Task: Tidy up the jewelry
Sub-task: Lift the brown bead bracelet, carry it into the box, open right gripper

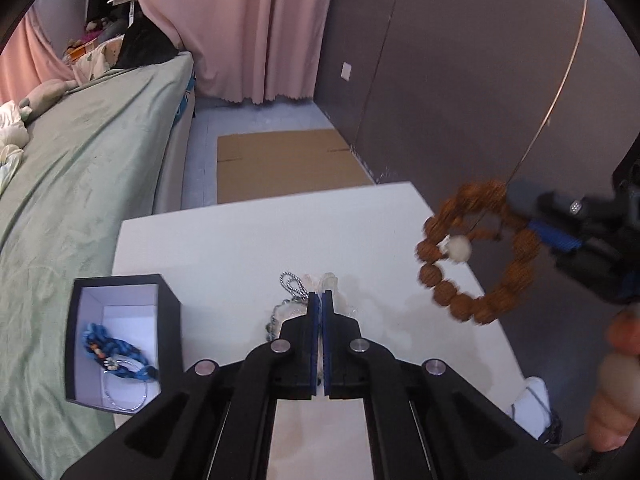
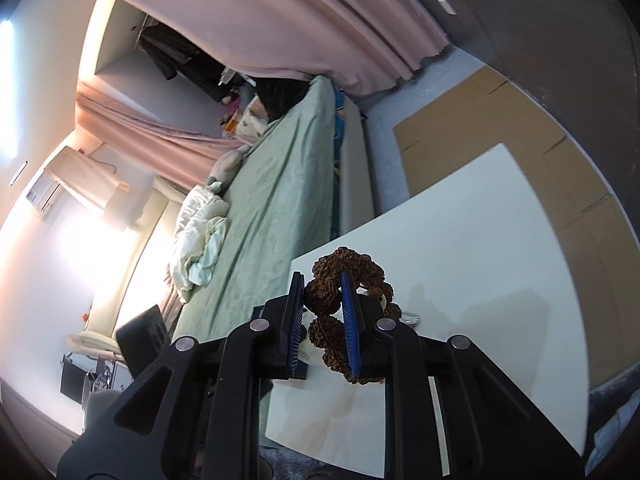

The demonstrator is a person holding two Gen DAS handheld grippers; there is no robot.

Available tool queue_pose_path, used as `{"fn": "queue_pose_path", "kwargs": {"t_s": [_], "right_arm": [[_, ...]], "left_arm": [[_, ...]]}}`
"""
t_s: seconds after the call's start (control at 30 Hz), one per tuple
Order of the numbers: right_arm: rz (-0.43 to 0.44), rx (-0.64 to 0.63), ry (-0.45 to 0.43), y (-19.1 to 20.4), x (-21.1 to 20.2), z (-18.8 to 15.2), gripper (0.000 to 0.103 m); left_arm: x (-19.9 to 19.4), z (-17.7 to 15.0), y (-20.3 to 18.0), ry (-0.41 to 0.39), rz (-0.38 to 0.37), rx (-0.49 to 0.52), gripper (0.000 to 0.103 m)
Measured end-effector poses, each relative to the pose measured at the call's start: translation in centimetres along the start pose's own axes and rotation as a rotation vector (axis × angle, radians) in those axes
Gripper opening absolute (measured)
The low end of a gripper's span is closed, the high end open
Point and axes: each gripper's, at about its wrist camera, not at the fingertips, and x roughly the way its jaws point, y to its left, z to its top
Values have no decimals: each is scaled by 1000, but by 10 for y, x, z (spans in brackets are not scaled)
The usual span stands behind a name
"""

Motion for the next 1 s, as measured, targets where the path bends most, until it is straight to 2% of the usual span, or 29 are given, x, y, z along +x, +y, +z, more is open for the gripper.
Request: {"fn": "queue_pose_path", "kwargs": {"t_s": [0.27,0.47,0.7,0.8,0.87,0.93,0.97,1.0], "right_arm": [[69,-51,10,31,18,-8,19],[106,-92,18,54,38,-14,19],[147,-115,35,73,60,-20,19],[163,-111,48,80,75,-21,19],[168,-108,63,80,85,-22,19],[182,-109,88,83,97,-25,19],[193,-113,106,87,103,-27,19],[203,-122,116,90,108,-29,19]], "left_arm": [[-45,8,24,-68,9,-7,0],[-81,11,55,-123,26,-51,0],[-88,12,90,-116,100,-93,0],[-83,10,101,-109,155,-105,1],[-79,8,108,-96,201,-113,11],[-80,4,116,-100,220,-142,75],[-86,0,119,-139,219,-154,81],[-91,-3,122,-158,215,-151,81]]}}
